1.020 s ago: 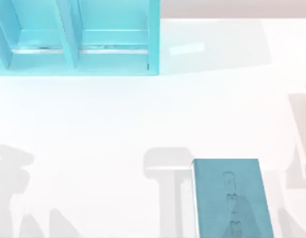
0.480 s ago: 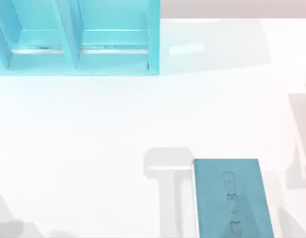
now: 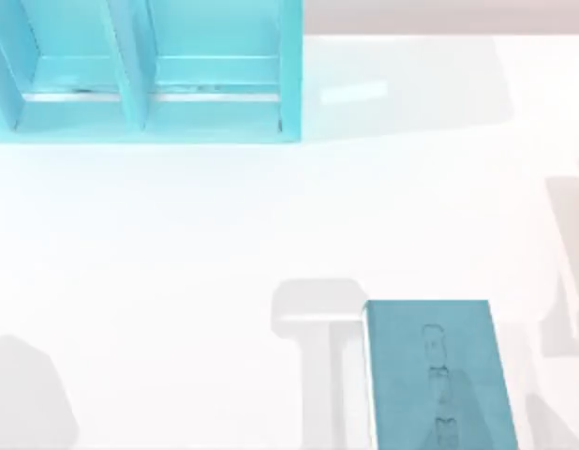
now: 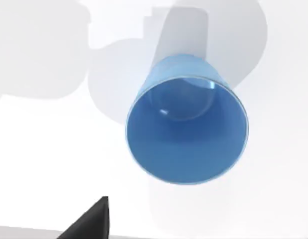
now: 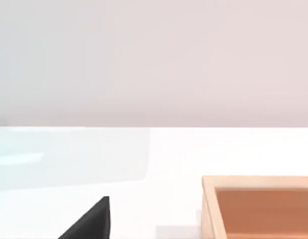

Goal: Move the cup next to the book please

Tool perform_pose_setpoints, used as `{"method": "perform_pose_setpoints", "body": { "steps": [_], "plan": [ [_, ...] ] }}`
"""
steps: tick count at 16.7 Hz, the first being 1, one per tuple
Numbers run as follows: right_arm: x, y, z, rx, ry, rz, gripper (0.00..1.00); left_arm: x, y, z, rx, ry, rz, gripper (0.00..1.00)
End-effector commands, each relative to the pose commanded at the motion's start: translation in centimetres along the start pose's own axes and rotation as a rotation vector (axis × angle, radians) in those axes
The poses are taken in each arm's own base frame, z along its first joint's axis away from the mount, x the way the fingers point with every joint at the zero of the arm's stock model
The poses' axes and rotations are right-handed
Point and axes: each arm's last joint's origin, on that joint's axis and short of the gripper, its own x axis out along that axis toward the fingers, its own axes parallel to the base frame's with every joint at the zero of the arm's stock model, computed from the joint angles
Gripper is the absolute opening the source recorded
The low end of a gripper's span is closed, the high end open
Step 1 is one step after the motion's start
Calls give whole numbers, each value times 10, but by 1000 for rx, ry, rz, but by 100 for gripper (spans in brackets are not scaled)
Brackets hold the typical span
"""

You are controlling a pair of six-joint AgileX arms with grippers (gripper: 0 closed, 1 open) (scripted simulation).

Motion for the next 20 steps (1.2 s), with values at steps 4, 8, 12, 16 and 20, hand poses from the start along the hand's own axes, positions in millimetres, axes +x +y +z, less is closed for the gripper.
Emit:
{"method": "perform_pose_setpoints", "body": {
  "steps": [4, 8, 12, 16, 20],
  "plan": [
    [0, 0, 0, 0, 0, 0, 100, -1, 0, -14, 71, -42, -39, 100],
    [0, 0, 0, 0, 0, 0, 100, -1, 0, -15, 73, -44, -40, 100],
    [0, 0, 0, 0, 0, 0, 100, 10, 0, -14, 74, -47, -43, 100],
    [0, 0, 0, 0, 0, 0, 100, 52, 2, -16, 73, -39, -36, 100],
    [0, 0, 0, 0, 0, 0, 100, 91, -2, -12, 73, -39, -36, 100]
  ]
}}
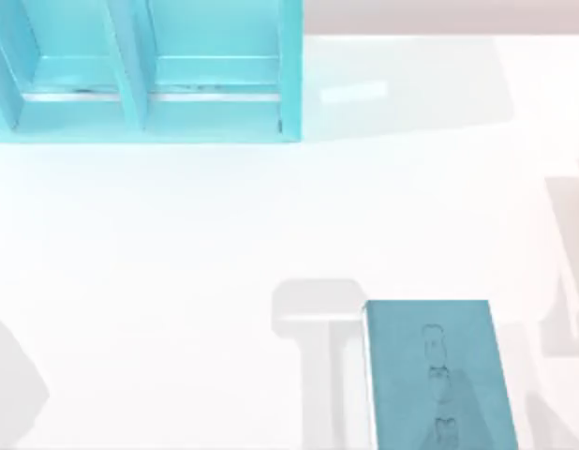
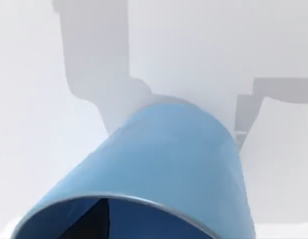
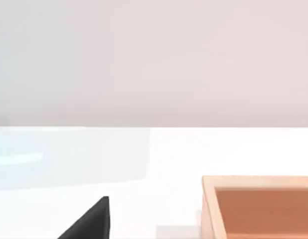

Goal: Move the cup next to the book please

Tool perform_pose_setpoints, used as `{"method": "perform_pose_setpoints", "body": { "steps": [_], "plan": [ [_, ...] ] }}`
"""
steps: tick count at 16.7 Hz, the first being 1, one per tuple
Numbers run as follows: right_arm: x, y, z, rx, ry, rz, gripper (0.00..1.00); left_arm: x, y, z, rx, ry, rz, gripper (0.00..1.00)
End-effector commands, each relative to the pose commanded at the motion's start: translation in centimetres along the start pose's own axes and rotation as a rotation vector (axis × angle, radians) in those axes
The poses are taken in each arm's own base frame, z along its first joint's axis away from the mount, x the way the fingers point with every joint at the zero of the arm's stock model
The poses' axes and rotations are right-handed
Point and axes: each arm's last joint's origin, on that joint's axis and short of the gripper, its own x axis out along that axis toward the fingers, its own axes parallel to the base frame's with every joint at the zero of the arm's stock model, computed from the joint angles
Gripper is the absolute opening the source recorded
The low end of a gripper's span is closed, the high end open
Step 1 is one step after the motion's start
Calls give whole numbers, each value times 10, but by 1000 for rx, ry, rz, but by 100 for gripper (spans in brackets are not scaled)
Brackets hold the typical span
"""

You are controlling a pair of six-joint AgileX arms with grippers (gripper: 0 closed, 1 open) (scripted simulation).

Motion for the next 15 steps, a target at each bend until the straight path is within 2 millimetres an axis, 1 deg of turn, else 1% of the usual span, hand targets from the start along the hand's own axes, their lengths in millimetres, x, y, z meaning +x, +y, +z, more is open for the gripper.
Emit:
{"method": "perform_pose_setpoints", "body": {
  "steps": [2, 5, 15],
  "plan": [
    [0, 0, 0, 0, 0, 0, 100, 7, -2, 2, 0, -5, -4, 100],
    [0, 0, 0, 0, 0, 0, 100, 7, -2, 2, 0, -5, -4, 100],
    [0, 0, 0, 0, 0, 0, 100, 7, -2, 2, 0, -5, -4, 25]
  ]
}}
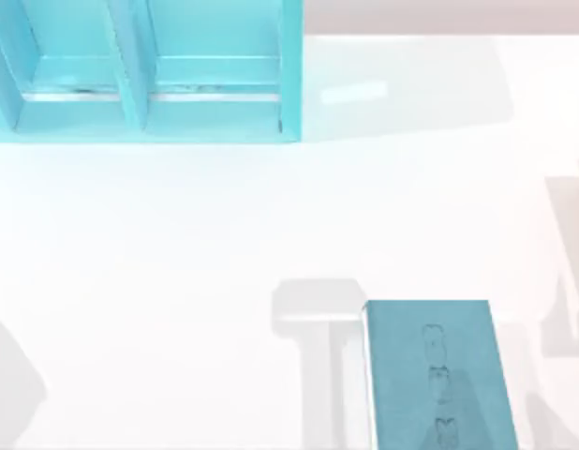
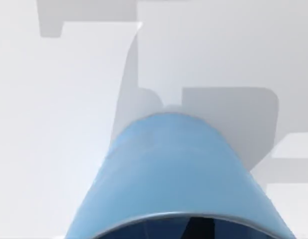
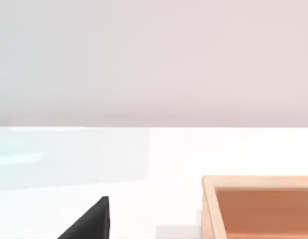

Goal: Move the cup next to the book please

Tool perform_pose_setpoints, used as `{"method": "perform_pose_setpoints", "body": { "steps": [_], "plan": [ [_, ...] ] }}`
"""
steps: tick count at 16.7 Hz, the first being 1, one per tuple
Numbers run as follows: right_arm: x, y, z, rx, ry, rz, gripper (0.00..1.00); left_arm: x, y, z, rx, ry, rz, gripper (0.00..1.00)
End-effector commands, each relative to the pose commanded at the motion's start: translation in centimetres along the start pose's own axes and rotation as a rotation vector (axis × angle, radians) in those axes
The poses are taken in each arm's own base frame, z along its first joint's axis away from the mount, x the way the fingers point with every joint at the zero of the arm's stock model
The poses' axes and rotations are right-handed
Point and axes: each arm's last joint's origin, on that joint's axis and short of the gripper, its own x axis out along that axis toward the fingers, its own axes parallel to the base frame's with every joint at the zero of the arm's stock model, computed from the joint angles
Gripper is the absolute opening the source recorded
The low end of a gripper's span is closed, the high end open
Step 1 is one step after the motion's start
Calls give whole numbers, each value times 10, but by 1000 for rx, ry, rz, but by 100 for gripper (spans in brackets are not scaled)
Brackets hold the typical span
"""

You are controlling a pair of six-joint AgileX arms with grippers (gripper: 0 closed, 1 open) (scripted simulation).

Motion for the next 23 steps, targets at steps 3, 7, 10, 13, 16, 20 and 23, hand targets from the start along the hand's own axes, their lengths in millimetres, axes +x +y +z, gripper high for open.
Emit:
{"method": "perform_pose_setpoints", "body": {
  "steps": [3, 7, 10, 13, 16, 20, 23],
  "plan": [
    [0, 0, 0, 0, 0, 0, 100, 0, 0, 0, 0, 0, 0, 2],
    [0, 0, 0, 0, 0, 0, 100, 0, 0, 0, 0, 0, 0, 0],
    [0, 0, 0, 0, 0, 0, 100, 0, 0, 0, 0, 0, 0, 0],
    [0, 0, 0, 0, 0, 0, 100, -1, 0, 0, 1, 2, 1, 0],
    [0, 0, 0, 0, 0, 0, 100, -16, 1, -2, 1, 4, 2, 0],
    [0, 0, 0, 0, 0, 0, 100, -43, 0, 0, 3, -6, -5, 0],
    [0, 0, 0, 0, 0, 0, 100, -50, 0, 0, 2, 1, 1, 0]
  ]
}}
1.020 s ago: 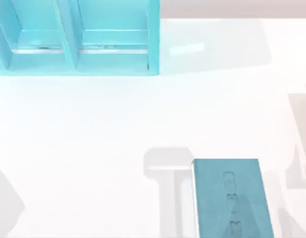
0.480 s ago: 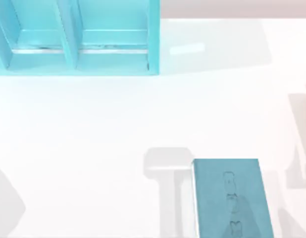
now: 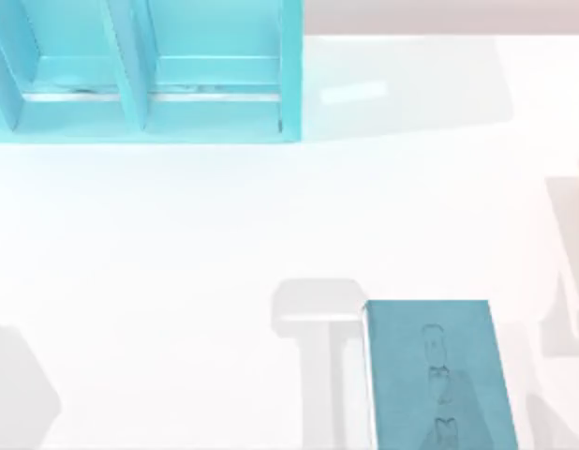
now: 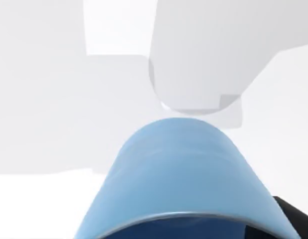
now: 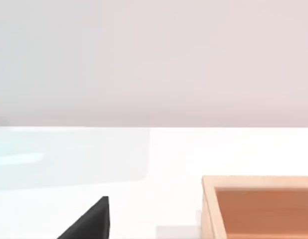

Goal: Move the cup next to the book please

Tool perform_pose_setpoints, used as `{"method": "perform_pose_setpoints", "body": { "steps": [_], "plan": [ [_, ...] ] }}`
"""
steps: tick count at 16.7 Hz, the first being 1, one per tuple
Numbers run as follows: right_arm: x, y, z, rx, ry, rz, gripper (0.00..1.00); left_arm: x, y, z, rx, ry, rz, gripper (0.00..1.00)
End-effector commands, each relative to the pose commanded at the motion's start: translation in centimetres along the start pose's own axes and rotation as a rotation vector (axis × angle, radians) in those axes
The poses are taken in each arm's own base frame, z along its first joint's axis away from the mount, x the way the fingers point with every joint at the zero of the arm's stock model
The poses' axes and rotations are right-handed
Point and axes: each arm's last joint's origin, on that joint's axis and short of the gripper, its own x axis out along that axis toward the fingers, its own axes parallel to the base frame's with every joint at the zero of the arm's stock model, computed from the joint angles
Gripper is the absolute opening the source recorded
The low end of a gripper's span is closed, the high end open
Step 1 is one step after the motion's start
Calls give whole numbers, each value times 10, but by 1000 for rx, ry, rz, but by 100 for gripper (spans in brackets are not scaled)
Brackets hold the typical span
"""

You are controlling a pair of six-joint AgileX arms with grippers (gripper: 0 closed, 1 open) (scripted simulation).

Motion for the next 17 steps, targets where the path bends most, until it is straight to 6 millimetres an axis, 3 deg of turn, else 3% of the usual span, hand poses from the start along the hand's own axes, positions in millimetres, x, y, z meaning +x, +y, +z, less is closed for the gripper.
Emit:
{"method": "perform_pose_setpoints", "body": {
  "steps": [5, 8, 13, 17],
  "plan": [
    [0, 0, 0, 0, 0, 0, 100, 0, 4, 0, -11, 2, -3, 0],
    [0, 0, 0, 0, 0, 0, 100, -5, 24, 2, -59, 24, -9, 0],
    [0, 0, 0, 0, 0, 0, 100, -17, 87, 26, -239, 69, -16, 0],
    [0, 0, 0, 0, 0, 0, 100, -23, 145, 78, -470, 101, -8, 0]
  ]
}}
